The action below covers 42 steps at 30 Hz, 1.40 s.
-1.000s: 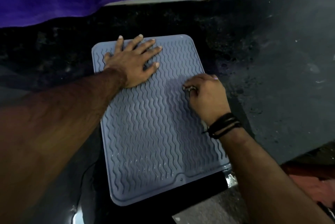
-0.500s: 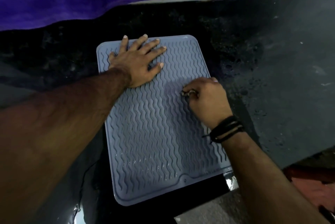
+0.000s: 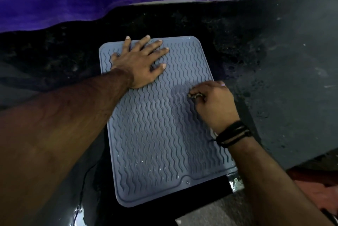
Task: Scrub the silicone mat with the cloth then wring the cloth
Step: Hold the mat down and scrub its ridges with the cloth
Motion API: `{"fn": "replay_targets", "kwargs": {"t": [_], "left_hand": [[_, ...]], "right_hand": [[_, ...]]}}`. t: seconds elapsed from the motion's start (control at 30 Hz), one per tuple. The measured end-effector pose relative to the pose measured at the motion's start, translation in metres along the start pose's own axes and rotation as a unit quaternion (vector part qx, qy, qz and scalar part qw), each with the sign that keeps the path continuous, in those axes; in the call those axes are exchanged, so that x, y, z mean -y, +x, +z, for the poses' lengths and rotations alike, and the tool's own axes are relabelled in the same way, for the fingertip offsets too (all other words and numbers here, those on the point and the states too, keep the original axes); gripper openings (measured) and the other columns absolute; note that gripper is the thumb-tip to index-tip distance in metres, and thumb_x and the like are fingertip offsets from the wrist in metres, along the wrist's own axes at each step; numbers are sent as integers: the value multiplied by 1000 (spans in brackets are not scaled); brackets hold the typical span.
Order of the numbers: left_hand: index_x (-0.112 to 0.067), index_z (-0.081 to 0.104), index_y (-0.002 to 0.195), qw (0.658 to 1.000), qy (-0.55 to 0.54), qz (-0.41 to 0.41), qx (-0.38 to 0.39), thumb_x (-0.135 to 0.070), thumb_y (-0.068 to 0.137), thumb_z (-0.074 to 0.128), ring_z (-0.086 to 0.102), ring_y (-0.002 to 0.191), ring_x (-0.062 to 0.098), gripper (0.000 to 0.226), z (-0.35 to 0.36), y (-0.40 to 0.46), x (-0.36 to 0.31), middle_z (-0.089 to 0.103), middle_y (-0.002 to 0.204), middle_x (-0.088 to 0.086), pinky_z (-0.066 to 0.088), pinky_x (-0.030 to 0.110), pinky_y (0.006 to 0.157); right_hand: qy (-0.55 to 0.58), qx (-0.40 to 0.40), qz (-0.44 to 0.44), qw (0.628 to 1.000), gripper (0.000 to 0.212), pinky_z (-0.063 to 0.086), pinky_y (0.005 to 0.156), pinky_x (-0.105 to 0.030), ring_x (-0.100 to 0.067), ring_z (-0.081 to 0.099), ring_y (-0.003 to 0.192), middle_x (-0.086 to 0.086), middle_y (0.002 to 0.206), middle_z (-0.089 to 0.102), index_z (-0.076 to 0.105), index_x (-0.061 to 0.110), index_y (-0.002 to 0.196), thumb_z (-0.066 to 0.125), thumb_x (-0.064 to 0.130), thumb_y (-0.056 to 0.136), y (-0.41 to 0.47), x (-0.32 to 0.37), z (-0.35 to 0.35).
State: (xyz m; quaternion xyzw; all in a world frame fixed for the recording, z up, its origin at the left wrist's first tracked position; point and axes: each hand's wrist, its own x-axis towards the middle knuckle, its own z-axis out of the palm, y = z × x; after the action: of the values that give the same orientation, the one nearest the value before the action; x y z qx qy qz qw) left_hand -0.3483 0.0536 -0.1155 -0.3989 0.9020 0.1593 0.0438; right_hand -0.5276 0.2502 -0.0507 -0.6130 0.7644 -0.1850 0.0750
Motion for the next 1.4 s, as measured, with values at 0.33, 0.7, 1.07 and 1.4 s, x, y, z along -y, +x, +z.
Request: {"fn": "replay_targets", "kwargs": {"t": [0.33, 0.7, 1.07, 1.4], "left_hand": [[-62, 2, 165, 1000, -5, -4, 0, -90, 89, 3, -13, 168, 14, 81, -1, -1, 0, -5, 179, -27, 8, 83, 122], [-60, 3, 166, 1000, 0, 1, -6, -88, 91, 3, -12, 168, 13, 81, 1, -1, 1, -4, 180, -26, 8, 84, 121], [-64, -2, 163, 1000, -5, -2, -7, -92, 88, 0, -13, 168, 17, 80, 7, 3, 5, -7, 179, -28, 9, 85, 120], [-66, -2, 162, 1000, -11, 1, -9, -96, 86, -3, -13, 168, 18, 82, 7, 5, 7, -7, 179, -28, 8, 84, 121]], "right_hand": [[-30, 19, -5, 999, 28, 50, 85, -40, -36, 59, 94, -10, 106, 69, 76, 10, 96, 59, 2, 75, -1, -8, 2], [-34, 33, -31, 998, 34, 45, 97, -39, -32, 55, 113, -7, 120, 67, 73, 13, 109, 56, 4, 82, 21, 0, 11], [6, 5, 2, 1000, 29, 47, 92, -37, -30, 64, 96, -7, 106, 72, 76, 10, 96, 58, 1, 76, 7, -2, -5], [11, 42, -14, 999, 26, 49, 85, -42, -31, 64, 95, -4, 95, 73, 76, 11, 81, 54, 6, 68, -29, -3, -4]]}}
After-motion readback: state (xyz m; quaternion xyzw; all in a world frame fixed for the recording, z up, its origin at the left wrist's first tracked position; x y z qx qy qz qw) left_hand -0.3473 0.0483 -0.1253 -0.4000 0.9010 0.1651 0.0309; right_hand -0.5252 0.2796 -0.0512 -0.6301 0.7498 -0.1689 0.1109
